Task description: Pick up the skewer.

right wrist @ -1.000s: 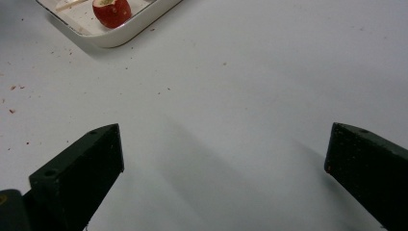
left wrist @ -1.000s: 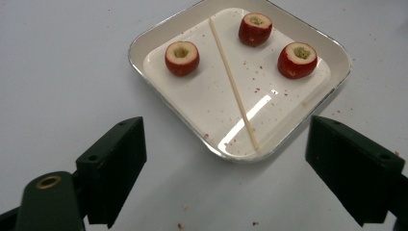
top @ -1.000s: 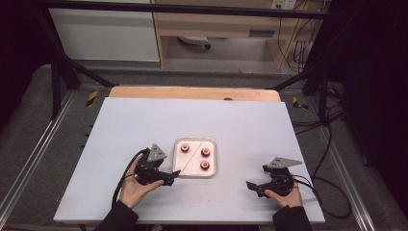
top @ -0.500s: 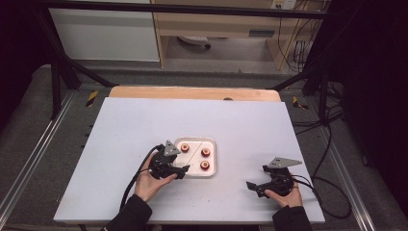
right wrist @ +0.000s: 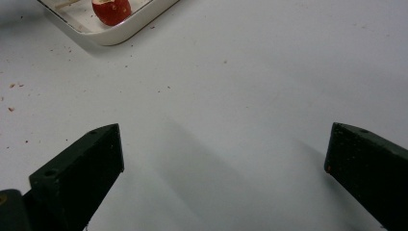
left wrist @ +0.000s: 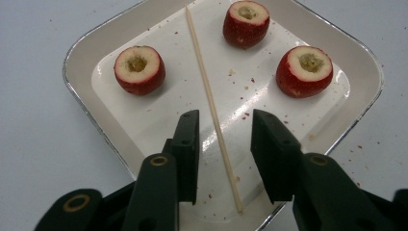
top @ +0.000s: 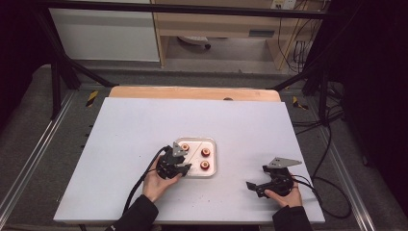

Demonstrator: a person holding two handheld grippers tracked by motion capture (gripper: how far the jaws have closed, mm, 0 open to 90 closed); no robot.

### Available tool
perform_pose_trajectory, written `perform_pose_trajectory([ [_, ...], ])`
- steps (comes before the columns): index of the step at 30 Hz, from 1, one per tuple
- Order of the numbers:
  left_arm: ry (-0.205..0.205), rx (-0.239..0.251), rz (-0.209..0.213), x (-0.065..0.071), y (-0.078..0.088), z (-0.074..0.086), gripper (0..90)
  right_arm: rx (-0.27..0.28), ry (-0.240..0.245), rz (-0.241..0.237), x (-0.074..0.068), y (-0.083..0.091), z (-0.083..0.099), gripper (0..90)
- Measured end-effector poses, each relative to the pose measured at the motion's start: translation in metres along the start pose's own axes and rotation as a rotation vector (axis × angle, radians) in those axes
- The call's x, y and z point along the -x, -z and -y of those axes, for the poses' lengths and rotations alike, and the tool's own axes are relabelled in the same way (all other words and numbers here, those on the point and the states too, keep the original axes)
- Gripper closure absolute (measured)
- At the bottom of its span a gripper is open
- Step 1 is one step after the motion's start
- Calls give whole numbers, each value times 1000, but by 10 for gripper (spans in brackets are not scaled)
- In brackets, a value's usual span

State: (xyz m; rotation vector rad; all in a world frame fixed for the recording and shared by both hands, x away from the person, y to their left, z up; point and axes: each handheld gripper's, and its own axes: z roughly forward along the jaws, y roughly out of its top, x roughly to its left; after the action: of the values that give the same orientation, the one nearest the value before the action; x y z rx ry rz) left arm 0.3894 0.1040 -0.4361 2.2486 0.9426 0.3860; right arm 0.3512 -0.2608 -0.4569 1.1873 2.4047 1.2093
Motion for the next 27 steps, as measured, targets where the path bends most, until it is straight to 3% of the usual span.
perform_pose_trajectory([
  [14,12,-5,-24,4,-6,2,838,2,0,0,0,0,0,7],
  [27,56,19,-63,8,-6,6,879,1,3,-3,0,-1,0,7],
])
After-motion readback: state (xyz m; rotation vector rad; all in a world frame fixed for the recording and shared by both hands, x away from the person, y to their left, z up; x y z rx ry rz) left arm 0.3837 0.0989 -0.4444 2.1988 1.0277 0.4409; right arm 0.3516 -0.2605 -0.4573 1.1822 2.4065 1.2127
